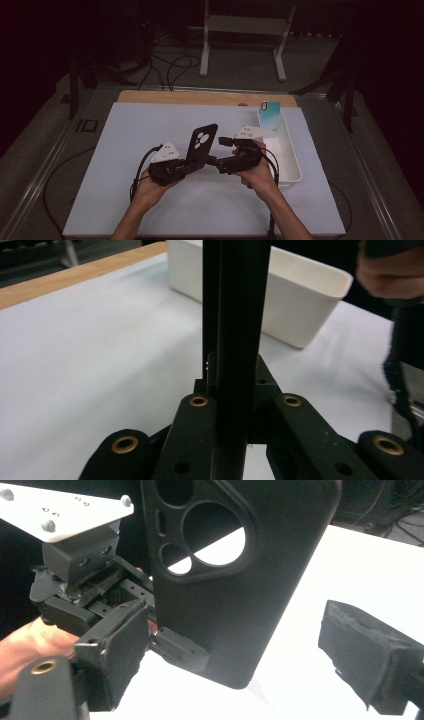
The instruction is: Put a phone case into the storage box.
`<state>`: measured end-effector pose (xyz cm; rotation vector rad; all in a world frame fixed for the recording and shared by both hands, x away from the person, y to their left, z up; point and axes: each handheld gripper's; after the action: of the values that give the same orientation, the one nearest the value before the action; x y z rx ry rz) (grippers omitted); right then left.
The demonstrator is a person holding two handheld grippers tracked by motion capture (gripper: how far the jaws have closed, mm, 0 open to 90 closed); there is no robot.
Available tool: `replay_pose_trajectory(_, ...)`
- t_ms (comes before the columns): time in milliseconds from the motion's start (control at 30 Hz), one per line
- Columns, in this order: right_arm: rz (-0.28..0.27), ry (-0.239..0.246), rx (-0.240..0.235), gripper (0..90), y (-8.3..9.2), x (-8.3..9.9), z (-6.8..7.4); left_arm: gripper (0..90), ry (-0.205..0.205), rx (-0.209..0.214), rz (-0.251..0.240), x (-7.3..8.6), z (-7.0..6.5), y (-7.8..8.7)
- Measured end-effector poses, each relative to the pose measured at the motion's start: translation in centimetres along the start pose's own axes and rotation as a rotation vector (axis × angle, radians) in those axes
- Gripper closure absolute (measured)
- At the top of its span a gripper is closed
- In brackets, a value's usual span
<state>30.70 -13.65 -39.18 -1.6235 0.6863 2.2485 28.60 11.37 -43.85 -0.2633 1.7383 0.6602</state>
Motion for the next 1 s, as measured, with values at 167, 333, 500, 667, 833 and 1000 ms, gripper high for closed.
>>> replay_pose_trajectory(167, -0.019, -0.007, 0.010, 9.2, -0.1, -0.3, 0.3, 85.2, 0.014, -0.037, -0.003, 0.1, 0.1, 0.2)
replay_pose_trajectory(333, -0.047, -0.025, 0.019, 9.1, -0.4, -0.7, 0.4, 85.1, 0.008, -0.063, -0.002, 0.3, 0.1, 0.2)
replay_pose_trajectory(500, -0.082, -0.058, 0.039, 9.2, -0.8, -1.2, 0.5, 85.1, 0.004, -0.066, 0.002, 0.4, -0.1, 0.0)
replay_pose_trajectory(667, -0.114, -0.084, 0.070, 9.3, -1.4, -1.7, 0.7, 85.1, -0.001, -0.056, 0.004, 0.5, -0.4, -0.3)
replay_pose_trajectory(833, -0.118, -0.104, 0.104, 12.7, -1.9, -1.9, 0.7, 85.1, -0.021, -0.059, 0.019, 0.6, -0.7, -0.7)
replay_pose_trajectory(1000, -0.125, -0.113, 0.134, 12.1, -2.3, -1.8, 0.9, 84.9, -0.017, -0.054, 0.026, 0.7, -1.0, -1.1)
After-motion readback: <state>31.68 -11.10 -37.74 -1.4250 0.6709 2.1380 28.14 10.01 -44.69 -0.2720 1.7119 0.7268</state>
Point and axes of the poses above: each handheld gripper's, and its own axes: y roughly backward along the jaws, x roughly out of its underside, z roughly to its left, and after that the axes turned 12 degrees about -z, right-handed
